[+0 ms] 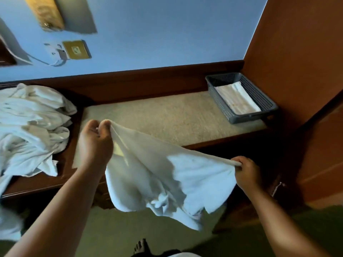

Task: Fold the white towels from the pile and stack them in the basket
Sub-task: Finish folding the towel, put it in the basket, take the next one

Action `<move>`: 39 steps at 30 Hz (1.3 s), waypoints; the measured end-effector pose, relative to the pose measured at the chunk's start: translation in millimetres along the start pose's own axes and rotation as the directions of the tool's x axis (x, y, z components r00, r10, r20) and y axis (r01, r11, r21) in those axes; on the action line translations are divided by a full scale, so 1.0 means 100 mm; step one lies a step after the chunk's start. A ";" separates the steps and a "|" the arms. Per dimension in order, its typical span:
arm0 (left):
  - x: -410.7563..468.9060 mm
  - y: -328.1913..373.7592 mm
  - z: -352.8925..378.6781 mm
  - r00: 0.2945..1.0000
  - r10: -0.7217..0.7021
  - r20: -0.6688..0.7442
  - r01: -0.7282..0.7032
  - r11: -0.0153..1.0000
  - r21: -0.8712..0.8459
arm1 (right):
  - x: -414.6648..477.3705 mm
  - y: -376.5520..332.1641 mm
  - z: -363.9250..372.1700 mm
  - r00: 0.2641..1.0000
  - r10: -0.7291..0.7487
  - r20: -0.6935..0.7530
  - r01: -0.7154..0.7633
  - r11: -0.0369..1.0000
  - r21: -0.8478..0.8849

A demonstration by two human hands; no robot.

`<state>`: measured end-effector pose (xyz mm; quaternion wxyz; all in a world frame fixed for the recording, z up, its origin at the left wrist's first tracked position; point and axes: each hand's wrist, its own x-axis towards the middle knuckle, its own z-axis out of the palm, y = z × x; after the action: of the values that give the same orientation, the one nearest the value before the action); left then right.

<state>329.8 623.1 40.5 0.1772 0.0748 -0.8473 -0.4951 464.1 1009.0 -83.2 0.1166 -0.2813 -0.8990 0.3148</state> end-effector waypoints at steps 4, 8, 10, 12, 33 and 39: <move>-0.40 0.05 0.15 0.958 -0.052 0.282 0.041 0.998 0.046 | -0.09 -0.80 0.07 0.959 -0.258 0.115 0.207 0.919 0.334; -0.78 0.14 0.39 0.744 0.087 0.662 -0.277 0.943 0.187 | -0.33 -1.50 -0.02 0.824 -0.522 0.222 0.364 0.787 0.498; -0.85 0.20 0.48 0.722 0.105 0.683 -0.332 0.920 0.209 | -0.36 -1.69 -0.11 0.781 -0.584 0.220 0.405 0.742 0.534; -0.82 0.21 0.49 0.758 0.114 0.643 -0.308 0.931 0.198 | -0.30 -1.70 -0.15 0.771 -0.597 0.220 0.443 0.752 0.489; -0.37 0.00 0.08 0.928 -0.063 0.367 -0.026 0.972 0.235 | 0.24 -0.53 0.15 0.995 -0.074 0.070 0.022 0.826 0.563; -0.48 -0.05 0.18 0.707 -0.067 0.704 -0.133 0.965 0.225 | 0.03 -1.22 -0.16 0.958 -0.278 0.076 0.147 0.698 0.701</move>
<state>367.4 650.1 17.2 -0.1628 -0.1129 -0.9087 -0.3675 415.0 939.9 6.3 0.1682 -0.0830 -0.7507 0.6335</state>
